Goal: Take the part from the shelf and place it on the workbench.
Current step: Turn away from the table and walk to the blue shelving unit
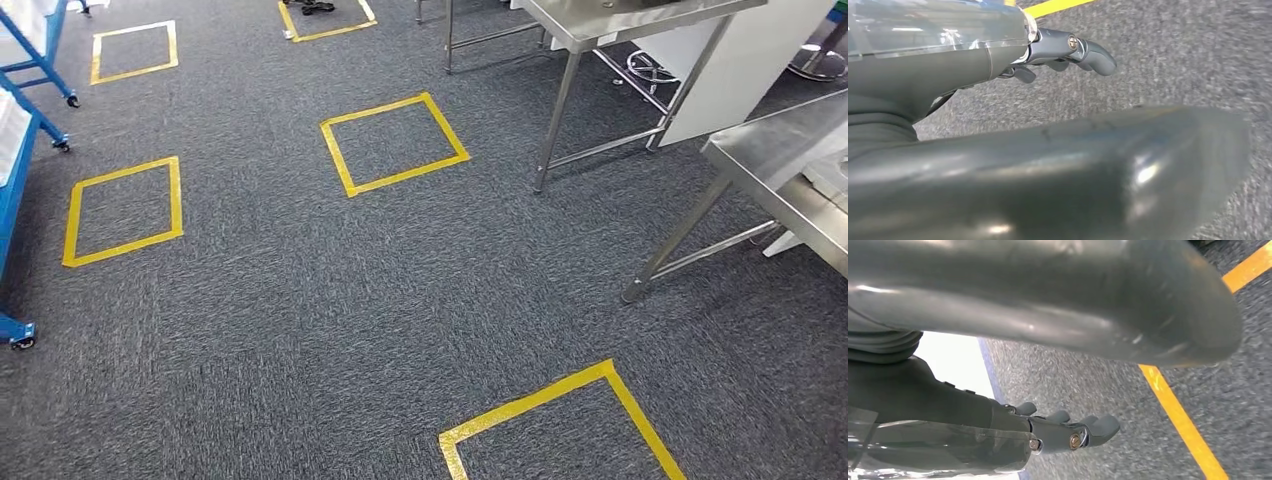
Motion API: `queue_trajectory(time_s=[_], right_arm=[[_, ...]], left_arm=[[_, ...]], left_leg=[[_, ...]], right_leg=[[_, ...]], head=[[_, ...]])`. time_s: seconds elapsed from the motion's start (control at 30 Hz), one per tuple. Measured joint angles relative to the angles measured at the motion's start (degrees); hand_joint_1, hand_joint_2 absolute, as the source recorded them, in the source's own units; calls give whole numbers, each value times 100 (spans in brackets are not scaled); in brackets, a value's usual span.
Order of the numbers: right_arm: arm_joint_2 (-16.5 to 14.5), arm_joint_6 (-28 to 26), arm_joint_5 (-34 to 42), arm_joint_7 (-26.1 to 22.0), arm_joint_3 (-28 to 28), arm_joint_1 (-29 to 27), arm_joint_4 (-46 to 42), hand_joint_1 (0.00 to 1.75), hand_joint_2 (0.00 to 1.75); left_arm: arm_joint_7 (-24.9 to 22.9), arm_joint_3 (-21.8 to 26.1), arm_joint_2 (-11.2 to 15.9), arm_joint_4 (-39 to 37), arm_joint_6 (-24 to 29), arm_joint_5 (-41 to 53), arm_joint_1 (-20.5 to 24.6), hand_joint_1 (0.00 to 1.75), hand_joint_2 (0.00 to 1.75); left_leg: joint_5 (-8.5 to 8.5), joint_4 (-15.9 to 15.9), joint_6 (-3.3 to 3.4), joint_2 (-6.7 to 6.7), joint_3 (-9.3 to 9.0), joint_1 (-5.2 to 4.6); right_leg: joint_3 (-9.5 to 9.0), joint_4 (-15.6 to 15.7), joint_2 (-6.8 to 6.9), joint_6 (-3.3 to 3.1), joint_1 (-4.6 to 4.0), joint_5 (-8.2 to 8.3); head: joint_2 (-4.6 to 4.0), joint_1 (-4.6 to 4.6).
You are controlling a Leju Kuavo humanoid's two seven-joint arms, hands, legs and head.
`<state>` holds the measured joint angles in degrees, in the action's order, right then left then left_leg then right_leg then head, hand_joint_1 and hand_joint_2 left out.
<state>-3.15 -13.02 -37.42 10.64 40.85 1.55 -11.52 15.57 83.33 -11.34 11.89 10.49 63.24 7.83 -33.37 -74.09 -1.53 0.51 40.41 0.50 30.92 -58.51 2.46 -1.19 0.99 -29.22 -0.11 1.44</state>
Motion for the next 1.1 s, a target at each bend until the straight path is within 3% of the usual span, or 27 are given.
queue_trajectory(time_s=[0.07, 0.13, 0.2, 0.27, 0.33, 0.4, 0.43, 0.47, 0.5, 0.53, 0.6, 0.63, 0.7, 0.77, 0.83, 0.9, 0.97, 1.0, 1.03, 1.1], right_arm=[[0, -14, 23, 0, 26, 17, 0, 0, 0], [0, -21, 41, 0, 56, 24, 0, 0, 0], [0, -25, 53, 0, 97, 41, -1, 0, 0], [3, -29, 61, 0, 117, 68, -2, 0, 0], [8, -33, 68, 0, 129, 71, -1, 0, 0], [10, -36, 73, 0, 152, 55, 1, 0, 0], [10, -37, 75, 0, 164, 47, 2, 0, 0], [12, -37, 76, 0, 178, 41, 2, 0, 0], [14, -38, 77, 0, 192, 37, 2, 0, 0], [16, -38, 77, 0, 206, 36, 2, 0, 0], [19, -38, 77, 0, 232, 36, 2, 0, 0], [20, -38, 77, 0, 241, 38, 2, 0, 0], [20, -38, 69, -1, 254, 43, 2, 0, 0], [20, -37, 53, -2, 256, 54, 2, 0, 0], [22, -29, 30, -3, 257, 55, 2, 0, 0], [30, -21, 9, -4, 258, 37, 2, 0, 0], [38, -17, -6, -6, 258, 23, 2, 0, 0], [40, -12, -16, -9, 257, 22, 2, 0, 0], [42, -3, -28, -15, 256, 26, 2, 0, 0], [42, 22, -55, -28, 255, 33, 2, 0, 0]], left_arm=[[-5, -43, 1, 0, -3, 34, -18, 0, 0], [-5, -93, 2, 0, -4, 67, -11, 0, 0], [-5, -125, 3, 0, -5, 97, -7, 0, 0], [-7, -147, 4, 0, -7, 117, -25, 0, 0], [-10, -178, 3, 0, -7, 143, -35, 0, 0], [-15, -215, 3, 0, -10, 166, -28, 0, 0], [-18, -232, 3, 0, -13, 177, -27, 0, 0], [-22, -246, 3, 0, -16, 188, -32, 0, 0], [-27, -255, 2, 0, -19, 197, -38, 0, 0], [-31, -262, 2, 0, -19, 203, -43, 0, 0], [-37, -271, 2, 0, -21, 207, -44, 0, 0], [-39, -277, 3, 0, -23, 208, -40, 0, 0], [-43, -298, 4, 0, -26, 217, -36, 0, 0], [-47, -316, 4, 0, -26, 227, -48, 0, 0], [-52, -324, 5, 0, -26, 233, -56, 0, 0], [-55, -339, 4, 0, -26, 238, -46, 0, 0], [-55, -360, 4, 0, -25, 241, -46, 0, 0], [-56, -366, 4, 0, -22, 242, -53, 0, 0], [-56, -368, 5, 0, -19, 242, -61, 0, 0], [-57, -370, 6, 0, -11, 242, -64, 0, 0]], left_leg=[[372, 671, 31, -116, -359, -1], [601, 1381, 95, -342, -727, -53], [616, 1593, 149, -412, -809, -104], [657, 1650, 204, -288, -824, -94], [716, 1733, 273, -177, -871, -63], [749, 1759, 317, -66, -876, -56], [755, 1756, 327, 1, -868, -60], [755, 1751, 327, 74, -866, -64], [753, 1745, 324, 151, -868, -64], [747, 1732, 315, 229, -872, -60], [718, 1674, 270, 375, -864, -52], [696, 1629, 235, 444, -839, -54], [677, 1570, 158, 548, -779, -51], [681, 1562, 93, 605, -742, -28], [544, 1356, 43, 411, -642, -26], [200, 722, 9, 122, -346, -23], [-67, 44, -13, 31, -14, -5], [-59, -67, -13, 14, 39, -1], [55, 49, -6, -6, -23, 1], [421, 796, 38, -164, -420, -13]], right_leg=[[-32, -1, 130, 16, -10, -21], [-67, -4, 236, 64, -29, -51], [-97, 6, 332, 127, -37, -69], [-141, 18, 378, 191, -24, -89], [-72, -201, 166, 232, -7, -271], [244, -860, -126, 243, 11, -639], [436, -1230, -191, 249, 15, -785], [576, -1474, -218, 258, 18, -830], [624, -1516, -229, 266, 24, -754], [568, -1333, -244, 273, 35, -571], [285, -624, -402, 286, 71, -153], [172, -340, -507, 280, 84, -37], [103, -133, -621, 237, 79, -9], [101, -116, -509, 155, 60, 9], [84, -82, -383, 68, 55, 27], [76, -67, -237, 11, 34, 24], [75, -68, -82, -12, 3, 11], [71, -68, -9, -16, -7, 4], [61, -69, 61, -15, -15, -5], [22, -68, 190, 3, -24, -30]], head=[[0, 1], [0, -3], [0, -5], [0, -5], [0, -14], [0, -27], [0, -32], [0, -32], [0, -33], [0, -33], [0, -34], [0, -33], [0, -32], [0, -34], [0, -20], [0, -4], [0, -4], [0, -3], [0, -3], [0, -3]])
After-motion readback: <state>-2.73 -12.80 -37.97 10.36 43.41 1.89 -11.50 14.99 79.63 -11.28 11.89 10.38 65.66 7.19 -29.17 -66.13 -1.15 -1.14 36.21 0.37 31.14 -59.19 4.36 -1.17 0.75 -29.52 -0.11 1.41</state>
